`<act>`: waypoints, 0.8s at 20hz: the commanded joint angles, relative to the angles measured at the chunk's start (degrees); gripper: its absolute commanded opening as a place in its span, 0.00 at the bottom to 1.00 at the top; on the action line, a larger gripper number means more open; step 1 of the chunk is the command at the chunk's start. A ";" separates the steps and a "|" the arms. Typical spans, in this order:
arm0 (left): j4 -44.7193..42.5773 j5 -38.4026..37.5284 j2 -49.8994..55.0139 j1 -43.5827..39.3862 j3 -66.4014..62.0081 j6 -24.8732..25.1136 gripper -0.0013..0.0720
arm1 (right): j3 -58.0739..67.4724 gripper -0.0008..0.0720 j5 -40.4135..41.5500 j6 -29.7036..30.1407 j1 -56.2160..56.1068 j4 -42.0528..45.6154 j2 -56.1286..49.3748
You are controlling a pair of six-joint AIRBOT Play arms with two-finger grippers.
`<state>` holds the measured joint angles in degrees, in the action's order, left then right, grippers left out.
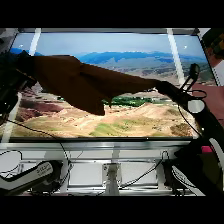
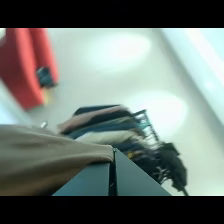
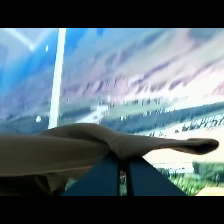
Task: Fold the clothes and pants, and hang the long-sleeved shirts on hangers.
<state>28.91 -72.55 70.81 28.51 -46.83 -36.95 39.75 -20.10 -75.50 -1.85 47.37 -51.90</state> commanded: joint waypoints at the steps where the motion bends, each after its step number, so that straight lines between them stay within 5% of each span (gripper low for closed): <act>1: 5.16 -1.03 -6.47 1.73 -1.25 0.52 0.04 | 3.15 0.04 -0.61 4.13 2.56 2.45 5.73; 8: 5.42 0.83 -18.10 3.48 -4.63 0.31 0.04 | 20.02 0.04 -14.93 5.99 2.58 14.27 8.44; 11: -6.32 6.99 -25.81 6.82 -8.98 -1.55 0.04 | 26.08 0.04 -24.44 5.51 2.58 18.93 9.46; 16: -34.88 22.32 -38.12 11.85 -20.33 -12.04 0.04 | 31.10 0.04 -42.25 3.98 2.54 18.84 12.02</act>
<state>12.34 -59.57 39.05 37.80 -61.32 -42.39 67.96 -50.35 -70.83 0.71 64.90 -41.25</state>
